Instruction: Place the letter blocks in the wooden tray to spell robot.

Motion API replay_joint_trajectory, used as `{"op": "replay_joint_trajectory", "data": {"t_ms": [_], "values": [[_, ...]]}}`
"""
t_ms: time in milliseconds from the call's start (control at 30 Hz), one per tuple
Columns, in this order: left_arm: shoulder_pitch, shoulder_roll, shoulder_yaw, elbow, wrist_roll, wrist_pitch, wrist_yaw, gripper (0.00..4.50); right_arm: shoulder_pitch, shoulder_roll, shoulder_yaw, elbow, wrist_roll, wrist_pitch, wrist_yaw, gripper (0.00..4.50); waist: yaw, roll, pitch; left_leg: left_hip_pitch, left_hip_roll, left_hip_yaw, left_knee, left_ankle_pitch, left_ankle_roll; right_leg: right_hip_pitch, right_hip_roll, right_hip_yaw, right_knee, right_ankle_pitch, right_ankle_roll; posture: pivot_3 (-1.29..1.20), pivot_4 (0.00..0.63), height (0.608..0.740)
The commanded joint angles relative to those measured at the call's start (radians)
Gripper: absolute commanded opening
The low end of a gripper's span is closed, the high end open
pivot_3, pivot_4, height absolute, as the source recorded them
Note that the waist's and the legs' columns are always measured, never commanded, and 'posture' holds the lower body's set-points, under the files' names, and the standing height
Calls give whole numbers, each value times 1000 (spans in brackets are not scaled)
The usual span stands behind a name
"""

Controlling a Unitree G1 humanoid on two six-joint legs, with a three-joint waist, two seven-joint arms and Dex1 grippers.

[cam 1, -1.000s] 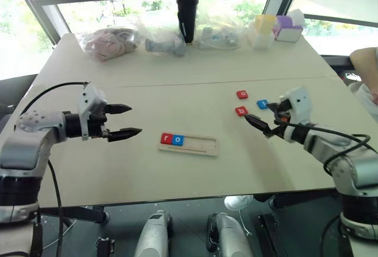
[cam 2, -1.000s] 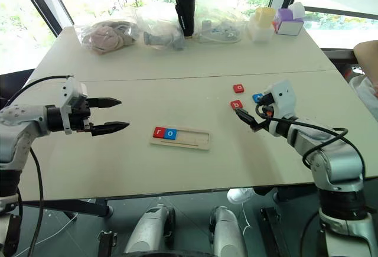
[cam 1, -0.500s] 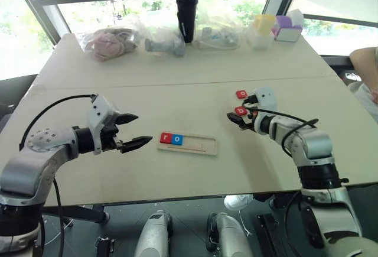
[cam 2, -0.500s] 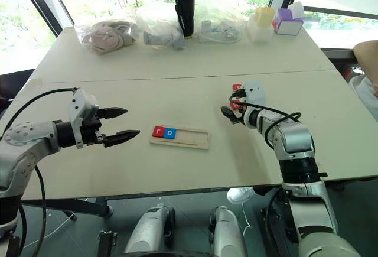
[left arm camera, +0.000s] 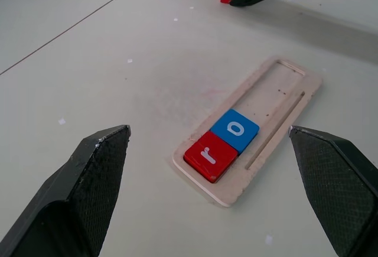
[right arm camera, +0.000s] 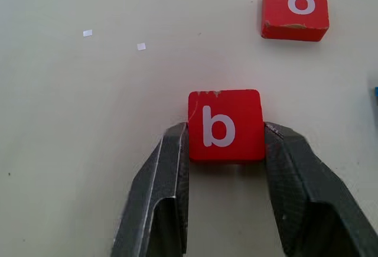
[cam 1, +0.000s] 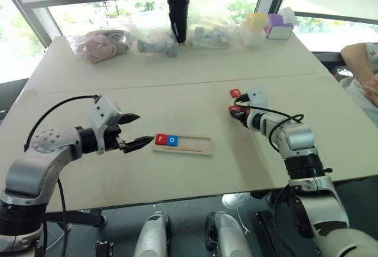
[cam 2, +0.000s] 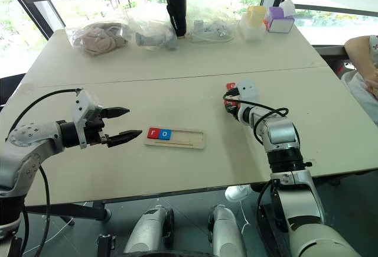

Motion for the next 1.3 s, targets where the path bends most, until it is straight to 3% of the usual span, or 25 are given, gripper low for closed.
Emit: {"op": "replay_joint_trajectory", "data": {"t_ms": [33, 200, 333, 600, 933, 1133, 1200, 1300], "values": [[4, -3, -4, -5, 9, -33, 6, 4500, 2, 8, -13, -34, -3, 9, 4, 1169, 0, 0, 0, 0, 0, 0, 0, 0, 0, 0, 0, 0, 0, 0, 0, 0, 150, 740], [10, -4, -14, -4, 9, -41, 3, 4500, 47, -29, -101, -236, 45, 99, -5, 1169, 7, 0, 0, -1, 0, 0, 0, 0, 0, -1, 0, 0, 0, 0, 0, 0, 150, 740], [28, -5, -21, 5, 15, -56, -5, 4500, 149, -39, -180, -514, 74, 312, -69, 1169, 9, 0, 0, -2, 0, 0, 0, 0, 0, -1, -1, 0, 0, 0, 0, 0, 150, 740], [7, -10, -58, 22, 15, -57, -20, 4500, 243, 194, -271, -944, 43, 753, -248, 1169, 5, 1, 0, -2, 2, 0, 0, 0, -1, -4, 1, 0, 0, 0, -1, 0, 150, 740], [-48, -17, -106, 76, 39, -74, -38, 4500, 311, 360, -233, -1008, -78, 792, -399, 1169, 6, 1, 0, -8, 1, 1, 0, 0, 0, -9, -1, 0, -1, 1, -1, 0, 150, 740], [-54, -18, -110, 93, 47, -84, -40, 4500, 311, 405, -201, -1008, -114, 792, -427, 1169, 2, 1, 0, -8, 1, 1, 0, 0, 0, -10, 0, 0, 0, 1, -1, 0, 150, 740], [-54, -19, -111, 95, 48, -85, -39, 4500, 313, 414, -202, -1008, -117, 792, -423, 2218, 1, 1, 0, -8, 1, 1, 0, 0, 0, -10, 0, 0, 0, 1, -1, 0, 150, 740], [-53, -18, -112, 97, 50, -87, -39, 4500, 311, 332, -160, -1006, -100, 792, -389, 3708, 2, 1, 0, -8, 1, 0, 0, 0, 0, -10, 0, 0, 0, 1, -1, 0, 150, 740]]}}
